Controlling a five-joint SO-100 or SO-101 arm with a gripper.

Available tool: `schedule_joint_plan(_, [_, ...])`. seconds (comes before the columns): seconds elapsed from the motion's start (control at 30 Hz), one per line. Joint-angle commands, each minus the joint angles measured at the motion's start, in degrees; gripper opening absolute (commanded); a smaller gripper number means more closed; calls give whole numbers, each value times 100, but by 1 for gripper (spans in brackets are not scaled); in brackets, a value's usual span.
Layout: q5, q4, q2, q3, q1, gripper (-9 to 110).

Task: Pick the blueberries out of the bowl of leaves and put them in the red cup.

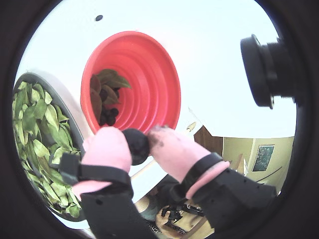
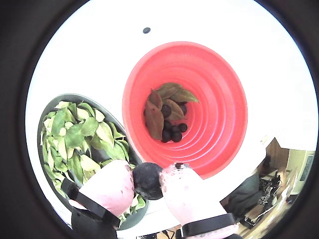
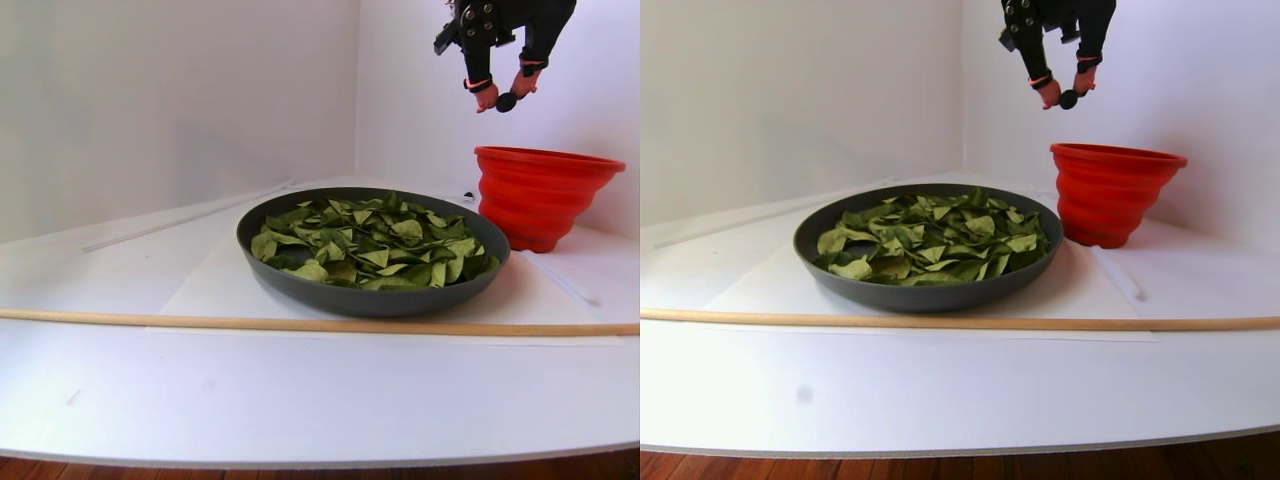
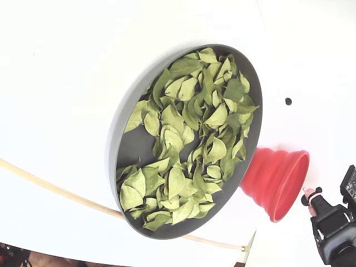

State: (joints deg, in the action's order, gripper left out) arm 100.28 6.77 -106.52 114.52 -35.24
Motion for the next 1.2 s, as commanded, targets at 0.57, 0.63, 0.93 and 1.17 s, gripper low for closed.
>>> schedule_joint_plan(0.57, [70,-782,782,-870,-492,10])
schedule_joint_plan(0.63, [70,-800,826,-888,-510,11])
schedule_joint_plan(0.93, [-53,-809,817,-958,-501,19])
schedule_joint_plan(1.17, [-105,-800,694,-993,-466,18])
